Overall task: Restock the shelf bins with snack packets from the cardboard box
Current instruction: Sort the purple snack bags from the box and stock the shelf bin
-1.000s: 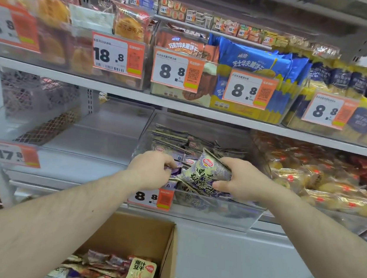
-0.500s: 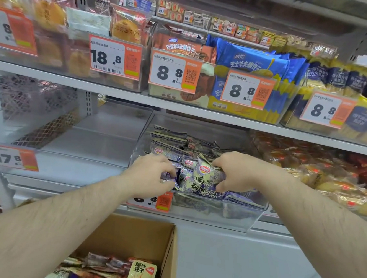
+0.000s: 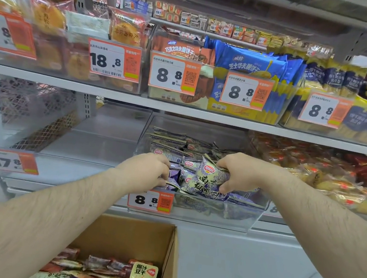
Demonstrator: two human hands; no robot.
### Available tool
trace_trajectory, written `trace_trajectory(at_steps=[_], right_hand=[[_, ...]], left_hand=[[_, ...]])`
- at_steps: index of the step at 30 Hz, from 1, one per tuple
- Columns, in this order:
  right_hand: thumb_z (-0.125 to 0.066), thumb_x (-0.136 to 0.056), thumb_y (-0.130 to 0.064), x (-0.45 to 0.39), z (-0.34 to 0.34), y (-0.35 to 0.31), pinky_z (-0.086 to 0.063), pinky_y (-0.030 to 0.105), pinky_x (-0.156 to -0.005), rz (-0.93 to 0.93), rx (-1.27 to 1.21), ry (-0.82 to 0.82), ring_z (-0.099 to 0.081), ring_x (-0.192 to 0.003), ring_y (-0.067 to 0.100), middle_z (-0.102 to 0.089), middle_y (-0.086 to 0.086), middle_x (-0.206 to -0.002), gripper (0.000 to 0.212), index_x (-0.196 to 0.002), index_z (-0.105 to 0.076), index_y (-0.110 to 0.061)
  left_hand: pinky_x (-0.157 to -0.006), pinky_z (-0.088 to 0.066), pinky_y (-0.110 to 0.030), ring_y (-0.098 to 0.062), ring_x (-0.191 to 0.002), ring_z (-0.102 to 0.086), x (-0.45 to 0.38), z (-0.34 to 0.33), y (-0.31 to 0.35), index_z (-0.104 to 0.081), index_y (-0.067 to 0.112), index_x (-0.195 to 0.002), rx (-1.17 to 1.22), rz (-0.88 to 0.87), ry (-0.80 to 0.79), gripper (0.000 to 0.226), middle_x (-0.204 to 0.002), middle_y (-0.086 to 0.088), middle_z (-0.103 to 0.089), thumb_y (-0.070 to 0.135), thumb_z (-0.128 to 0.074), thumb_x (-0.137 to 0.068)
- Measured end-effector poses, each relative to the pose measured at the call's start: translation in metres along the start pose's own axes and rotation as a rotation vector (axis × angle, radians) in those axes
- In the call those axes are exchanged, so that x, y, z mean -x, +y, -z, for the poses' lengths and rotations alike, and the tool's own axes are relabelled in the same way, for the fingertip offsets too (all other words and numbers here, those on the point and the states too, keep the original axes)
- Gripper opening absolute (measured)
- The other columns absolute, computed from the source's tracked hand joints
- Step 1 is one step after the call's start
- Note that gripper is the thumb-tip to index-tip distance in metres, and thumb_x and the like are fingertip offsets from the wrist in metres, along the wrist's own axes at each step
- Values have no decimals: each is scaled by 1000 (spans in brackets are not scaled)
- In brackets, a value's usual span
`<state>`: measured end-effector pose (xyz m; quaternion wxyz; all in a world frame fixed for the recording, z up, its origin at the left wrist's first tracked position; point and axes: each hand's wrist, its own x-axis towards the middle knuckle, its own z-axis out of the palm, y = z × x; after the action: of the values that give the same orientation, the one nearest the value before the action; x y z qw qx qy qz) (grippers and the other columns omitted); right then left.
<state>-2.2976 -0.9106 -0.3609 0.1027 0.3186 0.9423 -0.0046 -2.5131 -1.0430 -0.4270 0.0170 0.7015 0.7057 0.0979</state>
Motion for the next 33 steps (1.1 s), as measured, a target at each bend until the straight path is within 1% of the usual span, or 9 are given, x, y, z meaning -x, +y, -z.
trace_trajectory(at_steps=[4, 8, 12, 16, 21, 23, 26, 30, 33], right_hand=[[-78, -77, -38, 4, 0, -3, -55, 38, -78, -9, 4, -7, -62, -84, 18, -65, -6, -91, 37, -104, -62, -18], [-77, -74, -33, -2, -2, -24, -55, 39, -68, 40, 109, -14, -61, -74, 20, -65, 1, -81, 26, -87, -60, -17], [-68, -78, -19, -12, 3, -37, -56, 40, -76, 76, 26, -16, -63, -90, 25, -65, 5, -102, 39, -116, -59, -15], [-74, -80, -21, -15, -4, -32, -50, 36, -72, 79, -51, 31, -57, -84, 22, -57, -4, -87, 25, -96, -55, -18], [-75, -79, -22, -18, -20, -32, -51, 35, -70, 87, -20, 31, -59, -83, 25, -64, 3, -87, 21, -93, -64, -11], [-75, -78, -21, -19, -18, -35, -46, 31, -61, 97, 16, -14, -56, -74, 23, -61, 2, -75, 16, -83, -63, -13], [-71, -81, -20, -14, -2, -31, -42, 29, -60, 91, 39, -127, -51, -68, 19, -57, -3, -69, 7, -81, -65, -17], [-59, -76, -10, 4, 13, 14, -56, 32, -79, -45, -8, -7, -63, -84, 17, -69, -8, -85, 22, -88, -74, -21], [-69, -74, -26, 12, -9, 27, -58, 34, -66, -44, 208, -96, -64, -75, 23, -67, 0, -73, 12, -74, -69, -14]], left_hand=[[-94, -44, -32, -19, -115, -54, 2, -14, 3, -67, 12, -111, 11, 79, 154, 28, -124, -1, -60, 19, -41, -103], [-86, -44, -33, -20, -94, -51, 5, -20, 9, -55, 16, -90, 1, 151, 181, 17, -99, 0, -51, 17, -42, -101], [-85, -43, -31, -19, -92, -53, 3, -17, 8, -53, 18, -83, 101, 210, 155, 19, -93, 3, -49, 14, -45, -100], [-85, -45, -32, -18, -97, -57, 2, -16, 7, -61, 19, -83, 160, 219, 192, 19, -98, 4, -54, 18, -48, -98], [-76, -52, -37, -22, -90, -58, -5, -16, 34, -67, 18, -85, 44, -112, 467, 18, -92, 5, -63, 26, -51, -85], [-75, -49, -37, -23, -88, -56, -14, -16, 50, -58, 26, -80, 52, -160, 324, 10, -85, 6, -61, 31, -52, -87], [-83, -47, -31, -17, -106, -55, -26, -16, 59, -67, 31, -104, 75, -46, 85, 19, -106, 10, -65, 42, -60, -91], [-93, -51, -35, -15, -113, -59, -33, -4, 56, -62, 34, -127, 85, 2, -35, 40, -126, 12, -65, 49, -61, -90], [-94, -50, -36, -20, -121, -56, -39, 2, 67, -54, 35, -137, -83, -16, -120, 48, -136, 7, -60, 52, -56, -92]])
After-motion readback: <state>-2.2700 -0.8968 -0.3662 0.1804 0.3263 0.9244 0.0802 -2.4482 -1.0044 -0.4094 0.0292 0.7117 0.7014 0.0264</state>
